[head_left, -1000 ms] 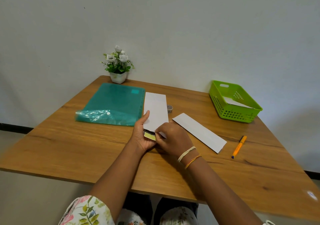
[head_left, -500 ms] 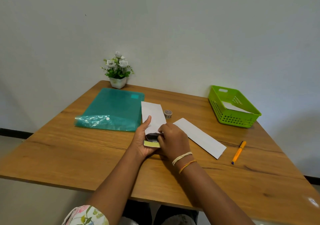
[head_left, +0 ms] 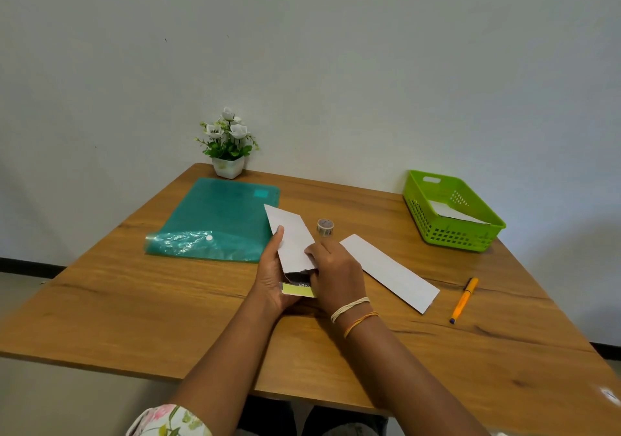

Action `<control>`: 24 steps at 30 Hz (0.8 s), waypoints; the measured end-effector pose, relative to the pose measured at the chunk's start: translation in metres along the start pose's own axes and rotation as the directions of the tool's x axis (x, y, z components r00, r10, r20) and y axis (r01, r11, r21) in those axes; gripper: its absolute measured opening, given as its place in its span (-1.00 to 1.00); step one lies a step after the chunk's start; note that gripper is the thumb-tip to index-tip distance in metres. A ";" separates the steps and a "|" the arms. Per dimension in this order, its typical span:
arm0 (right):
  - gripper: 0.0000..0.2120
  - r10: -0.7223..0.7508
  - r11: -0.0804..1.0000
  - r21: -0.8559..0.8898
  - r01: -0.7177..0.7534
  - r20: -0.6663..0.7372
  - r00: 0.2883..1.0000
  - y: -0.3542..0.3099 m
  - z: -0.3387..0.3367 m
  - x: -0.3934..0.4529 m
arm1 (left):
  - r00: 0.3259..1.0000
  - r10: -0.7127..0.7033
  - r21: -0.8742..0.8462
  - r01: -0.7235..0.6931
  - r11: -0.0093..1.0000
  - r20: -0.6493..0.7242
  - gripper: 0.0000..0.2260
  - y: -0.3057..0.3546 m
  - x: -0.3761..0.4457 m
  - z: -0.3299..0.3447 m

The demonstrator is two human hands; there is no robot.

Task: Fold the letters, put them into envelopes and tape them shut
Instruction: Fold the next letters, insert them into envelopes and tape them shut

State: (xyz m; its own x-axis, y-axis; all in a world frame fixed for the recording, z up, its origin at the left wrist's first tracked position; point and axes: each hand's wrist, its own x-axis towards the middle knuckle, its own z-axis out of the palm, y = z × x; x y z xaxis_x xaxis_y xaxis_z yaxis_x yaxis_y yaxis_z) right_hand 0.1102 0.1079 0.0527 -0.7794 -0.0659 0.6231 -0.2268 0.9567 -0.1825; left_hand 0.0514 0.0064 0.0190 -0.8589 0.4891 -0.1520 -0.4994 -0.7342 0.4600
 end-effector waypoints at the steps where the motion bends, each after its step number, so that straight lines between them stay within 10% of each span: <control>1: -0.70 -0.009 1.000 0.008 0.009 -0.009 1.000 0.000 0.000 -0.001 | 1.000 -0.009 0.010 0.009 1.000 -0.023 -0.52 0.000 0.001 0.000; 12: -0.64 0.016 0.984 0.174 -0.022 0.037 0.999 0.010 -0.014 0.004 | 0.999 -0.044 -0.001 0.044 0.999 -0.024 -0.60 -0.002 0.008 0.003; 17: -0.66 0.297 0.819 0.498 -0.285 0.057 0.953 0.035 -0.028 0.010 | 0.996 -0.039 0.055 0.044 0.998 -0.080 -0.51 0.009 0.019 0.007; 24: -0.35 0.721 0.679 -0.313 -0.664 0.453 0.524 0.121 -0.022 0.019 | 0.992 -0.077 -0.006 0.076 0.997 -0.097 -0.32 0.016 0.035 0.009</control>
State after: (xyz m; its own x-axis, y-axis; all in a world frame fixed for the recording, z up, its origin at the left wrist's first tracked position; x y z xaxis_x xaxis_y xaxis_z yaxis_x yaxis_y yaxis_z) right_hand 0.0805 0.2286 0.0591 -0.8365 0.5272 -0.1496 0.5465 0.7819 -0.3000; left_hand 0.0140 0.0155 0.0288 -0.8251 0.4960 -0.2706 -0.5642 -0.6974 0.4420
